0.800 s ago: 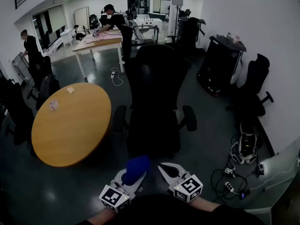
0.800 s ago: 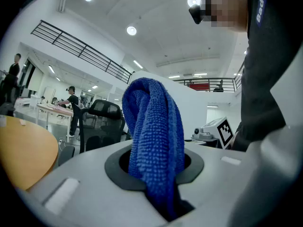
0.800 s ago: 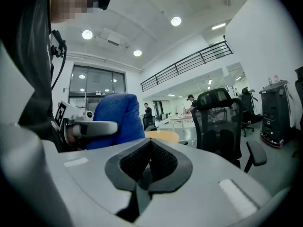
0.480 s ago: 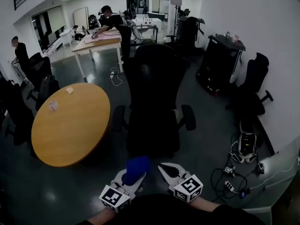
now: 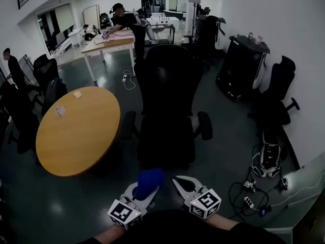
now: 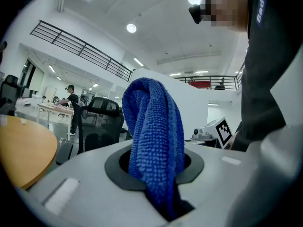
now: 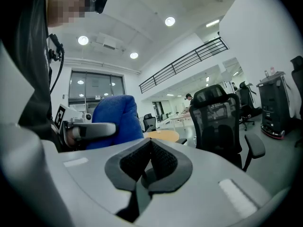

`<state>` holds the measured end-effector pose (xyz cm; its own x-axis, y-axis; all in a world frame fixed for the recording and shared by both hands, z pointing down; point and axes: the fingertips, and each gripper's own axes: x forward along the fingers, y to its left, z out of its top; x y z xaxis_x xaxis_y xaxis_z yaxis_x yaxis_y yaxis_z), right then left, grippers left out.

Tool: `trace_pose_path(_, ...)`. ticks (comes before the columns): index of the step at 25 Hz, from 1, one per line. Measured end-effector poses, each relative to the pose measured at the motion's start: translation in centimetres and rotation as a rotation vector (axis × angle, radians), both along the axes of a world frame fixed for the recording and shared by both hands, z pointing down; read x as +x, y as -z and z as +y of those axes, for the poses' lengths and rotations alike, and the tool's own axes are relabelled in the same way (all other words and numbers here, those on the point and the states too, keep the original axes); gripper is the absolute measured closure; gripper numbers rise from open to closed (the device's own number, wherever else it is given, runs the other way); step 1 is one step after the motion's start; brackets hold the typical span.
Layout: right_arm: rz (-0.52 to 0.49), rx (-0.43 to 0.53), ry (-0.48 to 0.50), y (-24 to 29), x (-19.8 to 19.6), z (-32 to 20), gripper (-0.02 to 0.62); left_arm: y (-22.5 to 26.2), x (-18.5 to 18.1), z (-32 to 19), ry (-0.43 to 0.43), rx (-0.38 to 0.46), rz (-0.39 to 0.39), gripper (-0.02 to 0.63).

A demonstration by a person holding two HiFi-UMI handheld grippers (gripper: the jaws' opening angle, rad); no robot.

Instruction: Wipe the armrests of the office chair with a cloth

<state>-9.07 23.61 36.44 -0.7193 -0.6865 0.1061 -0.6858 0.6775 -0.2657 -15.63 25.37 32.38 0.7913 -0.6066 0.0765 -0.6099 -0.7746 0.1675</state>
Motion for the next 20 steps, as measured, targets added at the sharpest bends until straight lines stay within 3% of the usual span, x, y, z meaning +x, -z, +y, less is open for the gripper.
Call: trace_pose_path(20,-0.031,-0.04,0.065,-1.8,7.4,-1.4,0.591,0.1,7.2,-1.4,0.08,-0.01,-0.032,0.495)
